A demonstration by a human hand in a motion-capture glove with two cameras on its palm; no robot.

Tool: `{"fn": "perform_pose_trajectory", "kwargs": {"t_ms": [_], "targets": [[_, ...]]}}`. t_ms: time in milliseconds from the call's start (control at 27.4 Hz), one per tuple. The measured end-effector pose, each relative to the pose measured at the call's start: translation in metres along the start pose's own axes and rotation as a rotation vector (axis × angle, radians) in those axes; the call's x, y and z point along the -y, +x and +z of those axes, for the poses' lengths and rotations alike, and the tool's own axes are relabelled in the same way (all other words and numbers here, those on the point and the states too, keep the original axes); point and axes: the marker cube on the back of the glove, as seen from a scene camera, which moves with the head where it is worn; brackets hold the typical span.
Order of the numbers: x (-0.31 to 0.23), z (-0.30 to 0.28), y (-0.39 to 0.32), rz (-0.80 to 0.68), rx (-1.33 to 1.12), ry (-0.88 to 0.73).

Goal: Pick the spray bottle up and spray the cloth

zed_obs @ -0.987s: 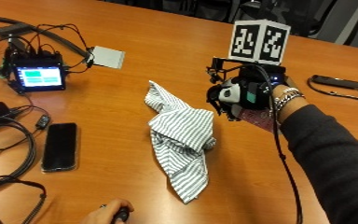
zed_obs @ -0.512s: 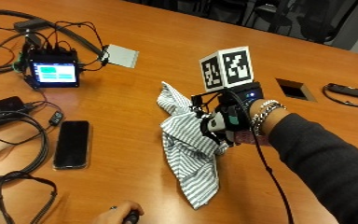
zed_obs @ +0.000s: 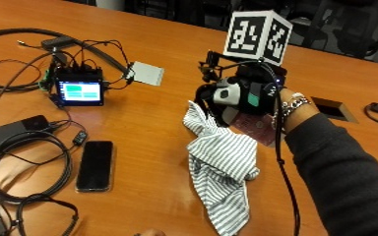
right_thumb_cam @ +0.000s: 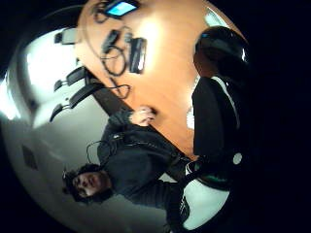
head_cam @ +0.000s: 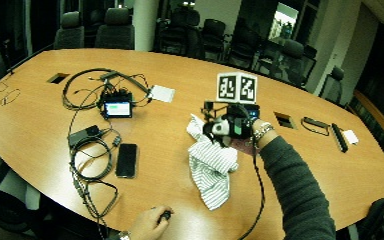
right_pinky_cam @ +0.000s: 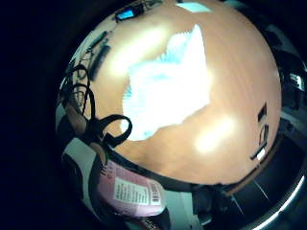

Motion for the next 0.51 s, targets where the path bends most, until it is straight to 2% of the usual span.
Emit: {"fn": "perform_pose_trajectory", "kwargs": {"t_ms": [256,512], "targets": [[0.027,-0.004,-0.028,-0.178,0.173,0.293],[0.062,0.02,-0.031,-0.268,0.325,0.636]]}}
